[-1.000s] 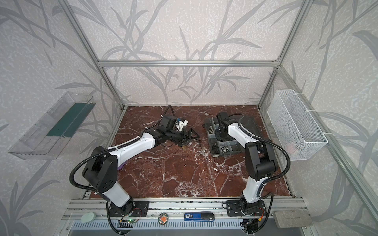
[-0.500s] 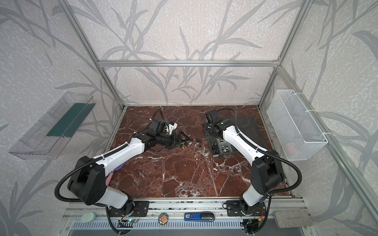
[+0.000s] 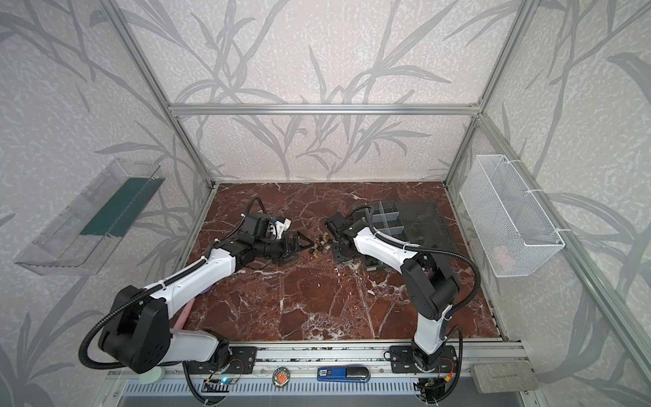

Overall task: Sort the screws and nuts into containers
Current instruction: Pick up the nut from the center of the table.

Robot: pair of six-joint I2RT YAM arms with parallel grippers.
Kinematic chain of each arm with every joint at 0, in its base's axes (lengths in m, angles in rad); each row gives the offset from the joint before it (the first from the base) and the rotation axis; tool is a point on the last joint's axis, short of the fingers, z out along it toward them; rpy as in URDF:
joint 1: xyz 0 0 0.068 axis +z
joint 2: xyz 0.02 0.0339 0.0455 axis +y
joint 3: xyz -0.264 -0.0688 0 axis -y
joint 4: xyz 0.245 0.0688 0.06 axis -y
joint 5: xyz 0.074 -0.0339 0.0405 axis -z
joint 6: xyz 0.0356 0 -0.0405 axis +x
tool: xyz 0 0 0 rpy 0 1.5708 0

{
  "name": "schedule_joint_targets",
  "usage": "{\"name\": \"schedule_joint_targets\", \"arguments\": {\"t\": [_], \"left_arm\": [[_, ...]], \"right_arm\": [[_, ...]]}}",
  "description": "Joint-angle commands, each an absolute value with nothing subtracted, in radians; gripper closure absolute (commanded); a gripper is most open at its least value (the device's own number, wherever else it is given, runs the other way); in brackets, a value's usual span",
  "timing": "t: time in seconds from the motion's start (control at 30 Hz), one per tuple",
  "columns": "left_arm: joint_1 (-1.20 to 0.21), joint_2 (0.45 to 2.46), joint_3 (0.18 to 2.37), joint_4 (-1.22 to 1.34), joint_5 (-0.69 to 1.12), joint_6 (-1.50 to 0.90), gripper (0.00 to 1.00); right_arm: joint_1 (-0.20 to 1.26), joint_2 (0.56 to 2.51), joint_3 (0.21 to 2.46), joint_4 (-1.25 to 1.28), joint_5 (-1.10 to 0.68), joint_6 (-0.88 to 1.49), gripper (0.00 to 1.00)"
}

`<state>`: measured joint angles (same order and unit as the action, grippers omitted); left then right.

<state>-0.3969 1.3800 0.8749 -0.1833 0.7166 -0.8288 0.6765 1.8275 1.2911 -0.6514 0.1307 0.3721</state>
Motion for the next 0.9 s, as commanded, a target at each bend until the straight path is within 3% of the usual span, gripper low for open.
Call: {"name": "schedule_joint_targets", "arguments": {"t": [0.0, 0.6, 0.87], "left_arm": [[-0.391, 1.373, 0.874, -0.159, 0.736, -0.834, 0.00], [-0.395, 1.412, 0.892, -0.128, 0.744, -0.857, 0.01], [-0.400, 1.413, 0.895, -0.129, 0.744, -0.856, 0.01]], "right_arm": [[0.678, 1.858, 1.277, -0.651, 0.169, 0.403, 0.49], [0.662, 1.938, 1.252, -0.591, 0.206, 0.527, 0.50], [0.652, 1.965, 1.255, -0.561, 0.170, 0.532, 0.58]]}}
